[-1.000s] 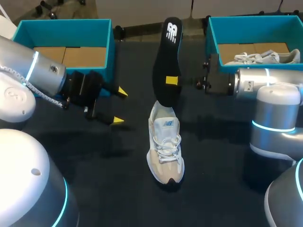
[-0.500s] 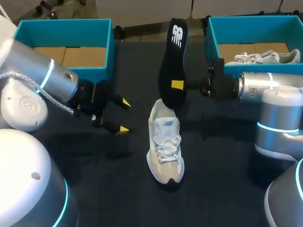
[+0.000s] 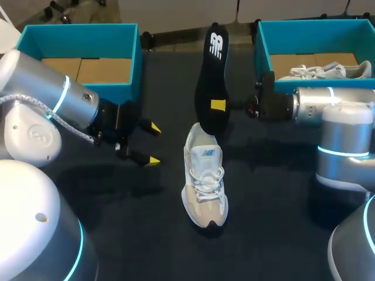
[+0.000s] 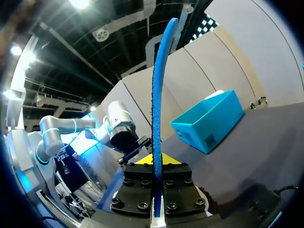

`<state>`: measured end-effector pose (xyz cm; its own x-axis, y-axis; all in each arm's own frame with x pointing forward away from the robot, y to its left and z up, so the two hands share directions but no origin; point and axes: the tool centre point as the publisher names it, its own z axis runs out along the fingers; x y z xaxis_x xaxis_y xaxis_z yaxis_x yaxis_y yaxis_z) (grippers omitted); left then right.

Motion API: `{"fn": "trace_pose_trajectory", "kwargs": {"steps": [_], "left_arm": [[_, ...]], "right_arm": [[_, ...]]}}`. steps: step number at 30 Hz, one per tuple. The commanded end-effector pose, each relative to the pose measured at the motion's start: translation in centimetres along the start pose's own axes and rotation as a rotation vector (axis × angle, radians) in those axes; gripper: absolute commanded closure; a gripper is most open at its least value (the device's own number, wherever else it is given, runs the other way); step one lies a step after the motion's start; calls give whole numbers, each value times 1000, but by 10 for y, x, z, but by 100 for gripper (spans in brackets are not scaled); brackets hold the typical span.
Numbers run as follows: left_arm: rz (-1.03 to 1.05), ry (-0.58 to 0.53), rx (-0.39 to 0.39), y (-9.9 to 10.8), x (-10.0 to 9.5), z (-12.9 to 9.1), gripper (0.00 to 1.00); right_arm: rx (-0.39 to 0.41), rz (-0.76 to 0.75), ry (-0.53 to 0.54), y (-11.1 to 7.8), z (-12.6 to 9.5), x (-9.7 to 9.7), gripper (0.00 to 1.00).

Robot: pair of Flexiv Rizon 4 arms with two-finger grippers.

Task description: Take the shoe out of the shoebox, open the shoe tongue, remove and reinsert the insole, then place the shoe into the shoebox

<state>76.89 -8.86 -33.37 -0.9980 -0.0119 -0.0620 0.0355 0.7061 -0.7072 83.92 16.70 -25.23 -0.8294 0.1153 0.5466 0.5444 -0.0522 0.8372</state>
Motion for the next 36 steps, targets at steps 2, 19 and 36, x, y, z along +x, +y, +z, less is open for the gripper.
{"fn": "trace_pose_trajectory", "kwargs": {"steps": [2,19,36], "left_arm": [[6,-6,-10,0,-4,2,0],[-17,-10,-101,-18,-18,0,0],[-19,-32,-172,-28,-24,17,0]], "right_arm": [[1,0,1,0,1,-1,100],[27,-12,4,-22,-3,-18,100],[6,2,-10,-45,-6,-14,100]]}}
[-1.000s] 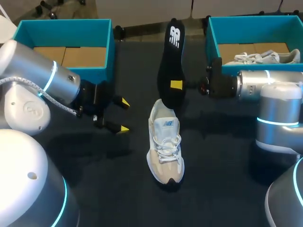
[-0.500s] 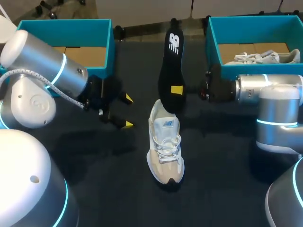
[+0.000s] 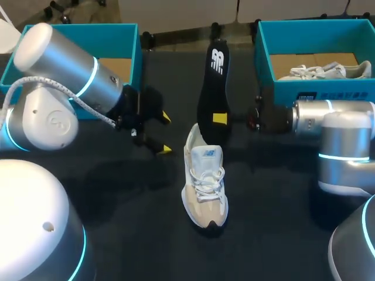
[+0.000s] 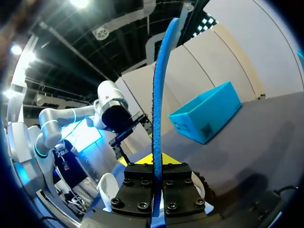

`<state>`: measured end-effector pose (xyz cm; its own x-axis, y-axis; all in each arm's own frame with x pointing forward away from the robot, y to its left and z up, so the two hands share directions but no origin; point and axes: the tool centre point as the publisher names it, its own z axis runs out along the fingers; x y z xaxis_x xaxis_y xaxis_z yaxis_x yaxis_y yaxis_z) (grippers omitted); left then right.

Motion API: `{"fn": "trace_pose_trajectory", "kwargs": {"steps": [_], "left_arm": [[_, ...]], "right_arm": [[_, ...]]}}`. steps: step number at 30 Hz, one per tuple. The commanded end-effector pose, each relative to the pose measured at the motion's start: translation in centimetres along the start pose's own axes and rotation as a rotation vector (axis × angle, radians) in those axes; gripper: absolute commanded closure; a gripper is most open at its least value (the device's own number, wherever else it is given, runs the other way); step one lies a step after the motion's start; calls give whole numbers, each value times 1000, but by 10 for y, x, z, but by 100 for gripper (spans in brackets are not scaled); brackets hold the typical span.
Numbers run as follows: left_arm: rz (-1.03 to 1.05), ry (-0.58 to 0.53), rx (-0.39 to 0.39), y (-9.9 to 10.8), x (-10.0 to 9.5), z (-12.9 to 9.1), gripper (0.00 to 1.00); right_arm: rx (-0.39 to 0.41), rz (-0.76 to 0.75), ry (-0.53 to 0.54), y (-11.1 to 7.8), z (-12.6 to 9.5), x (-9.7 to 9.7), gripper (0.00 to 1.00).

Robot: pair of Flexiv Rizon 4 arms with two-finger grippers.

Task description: Take the shoe out of the shoebox, open the shoe tongue, remove and reinsert the insole, then place the shoe into the shoebox

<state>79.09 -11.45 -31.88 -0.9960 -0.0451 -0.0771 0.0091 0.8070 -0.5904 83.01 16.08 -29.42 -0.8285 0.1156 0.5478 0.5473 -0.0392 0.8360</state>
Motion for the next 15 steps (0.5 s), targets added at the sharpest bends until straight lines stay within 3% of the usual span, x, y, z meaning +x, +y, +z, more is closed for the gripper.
{"fn": "trace_pose_trajectory", "kwargs": {"steps": [1,15], "left_arm": [[-3,3,-19,0,-1,9,0],[16,13,-31,-6,2,17,0]], "right_arm": [[-9,0,-10,-6,1,2,100],[-7,-60,-22,9,6,10,100]]}}
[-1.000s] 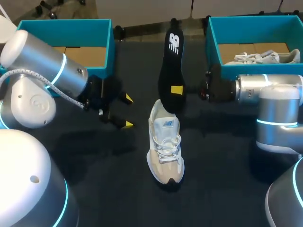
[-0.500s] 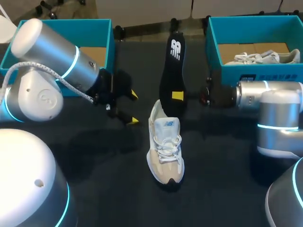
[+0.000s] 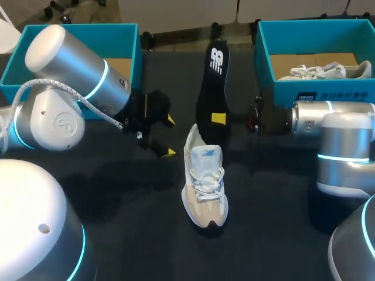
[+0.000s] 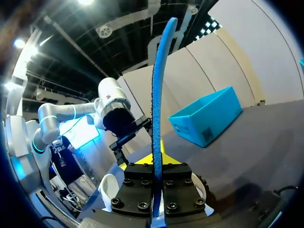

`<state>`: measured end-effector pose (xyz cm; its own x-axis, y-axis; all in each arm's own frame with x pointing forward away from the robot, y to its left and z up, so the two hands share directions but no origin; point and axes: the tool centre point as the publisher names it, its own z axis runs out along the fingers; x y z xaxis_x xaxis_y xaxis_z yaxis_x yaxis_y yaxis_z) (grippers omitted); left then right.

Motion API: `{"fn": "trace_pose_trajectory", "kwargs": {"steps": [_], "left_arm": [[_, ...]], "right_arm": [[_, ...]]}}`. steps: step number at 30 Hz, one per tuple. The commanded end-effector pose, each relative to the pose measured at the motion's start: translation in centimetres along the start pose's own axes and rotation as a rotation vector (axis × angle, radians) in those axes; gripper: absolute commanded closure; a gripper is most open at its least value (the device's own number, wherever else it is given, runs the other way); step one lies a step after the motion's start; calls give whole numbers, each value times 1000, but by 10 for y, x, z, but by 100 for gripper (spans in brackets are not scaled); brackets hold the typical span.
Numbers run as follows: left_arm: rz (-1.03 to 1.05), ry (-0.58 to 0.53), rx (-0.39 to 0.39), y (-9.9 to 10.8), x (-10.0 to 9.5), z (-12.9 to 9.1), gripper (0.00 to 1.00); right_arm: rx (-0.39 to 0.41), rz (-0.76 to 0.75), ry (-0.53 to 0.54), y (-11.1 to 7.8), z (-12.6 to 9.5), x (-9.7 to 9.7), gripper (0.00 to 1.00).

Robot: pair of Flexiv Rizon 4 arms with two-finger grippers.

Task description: Take the shoe out of the shoebox, open the shoe tongue, remove and reinsert the insole, then place the shoe into the shoebox

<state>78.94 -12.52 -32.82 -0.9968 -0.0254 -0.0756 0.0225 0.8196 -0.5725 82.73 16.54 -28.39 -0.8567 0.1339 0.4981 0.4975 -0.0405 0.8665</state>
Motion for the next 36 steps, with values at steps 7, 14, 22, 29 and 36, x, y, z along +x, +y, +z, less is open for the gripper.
{"fn": "trace_pose_trajectory", "kwargs": {"steps": [7,14,22,29,36], "left_arm": [[13,6,-23,-4,2,4,0],[15,8,-31,-1,1,4,0],[20,18,-45,-1,-2,11,0],[42,23,-48,-4,-1,9,0],[68,13,-62,-5,-3,6,0]], "right_arm": [[-2,13,-5,-7,1,-1,100],[-19,30,-12,-14,-1,-1,100],[-6,-14,-4,4,5,0,100],[-5,-37,-7,6,9,-3,100],[-28,-27,-13,-8,8,-1,100]]}}
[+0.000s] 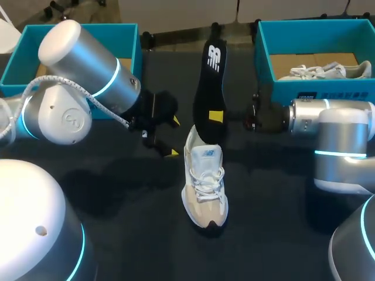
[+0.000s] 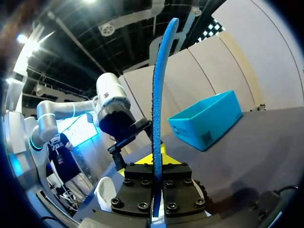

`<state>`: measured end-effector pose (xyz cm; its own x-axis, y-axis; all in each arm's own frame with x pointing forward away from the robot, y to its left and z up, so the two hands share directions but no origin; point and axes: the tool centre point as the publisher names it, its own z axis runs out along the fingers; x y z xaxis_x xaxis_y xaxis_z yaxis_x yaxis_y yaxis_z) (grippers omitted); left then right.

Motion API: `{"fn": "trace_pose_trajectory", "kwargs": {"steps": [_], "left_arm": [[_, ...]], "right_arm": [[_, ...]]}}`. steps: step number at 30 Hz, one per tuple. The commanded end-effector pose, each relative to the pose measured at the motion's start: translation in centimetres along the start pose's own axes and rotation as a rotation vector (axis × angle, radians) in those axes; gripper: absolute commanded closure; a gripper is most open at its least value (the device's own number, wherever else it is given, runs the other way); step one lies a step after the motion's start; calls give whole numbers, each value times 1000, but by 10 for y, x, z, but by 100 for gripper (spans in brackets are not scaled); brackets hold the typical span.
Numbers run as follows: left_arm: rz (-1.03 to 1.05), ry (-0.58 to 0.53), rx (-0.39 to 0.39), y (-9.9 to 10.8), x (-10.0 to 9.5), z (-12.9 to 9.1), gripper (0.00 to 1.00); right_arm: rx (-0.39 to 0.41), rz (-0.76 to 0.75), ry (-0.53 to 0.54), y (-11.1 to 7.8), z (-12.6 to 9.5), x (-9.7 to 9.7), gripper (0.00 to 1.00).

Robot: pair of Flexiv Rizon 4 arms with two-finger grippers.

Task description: Take the shoe out of the shoebox, open the shoe tongue, remove and reinsert the insole, then place the shoe into the shoebox

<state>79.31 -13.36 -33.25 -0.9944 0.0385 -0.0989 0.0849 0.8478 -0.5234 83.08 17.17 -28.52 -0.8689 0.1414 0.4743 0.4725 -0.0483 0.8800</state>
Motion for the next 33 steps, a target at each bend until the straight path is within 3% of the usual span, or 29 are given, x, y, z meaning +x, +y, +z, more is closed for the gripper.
{"fn": "trace_pose_trajectory", "kwargs": {"steps": [1,13,33], "left_arm": [[2,-3,-11,0,-1,-2,0],[1,12,-8,5,0,-3,0],[-6,35,-26,21,5,-6,0]], "right_arm": [[-17,2,-8,-9,1,2,100],[-26,-27,-29,3,6,3,100],[-45,-31,-20,-12,12,1,100]]}}
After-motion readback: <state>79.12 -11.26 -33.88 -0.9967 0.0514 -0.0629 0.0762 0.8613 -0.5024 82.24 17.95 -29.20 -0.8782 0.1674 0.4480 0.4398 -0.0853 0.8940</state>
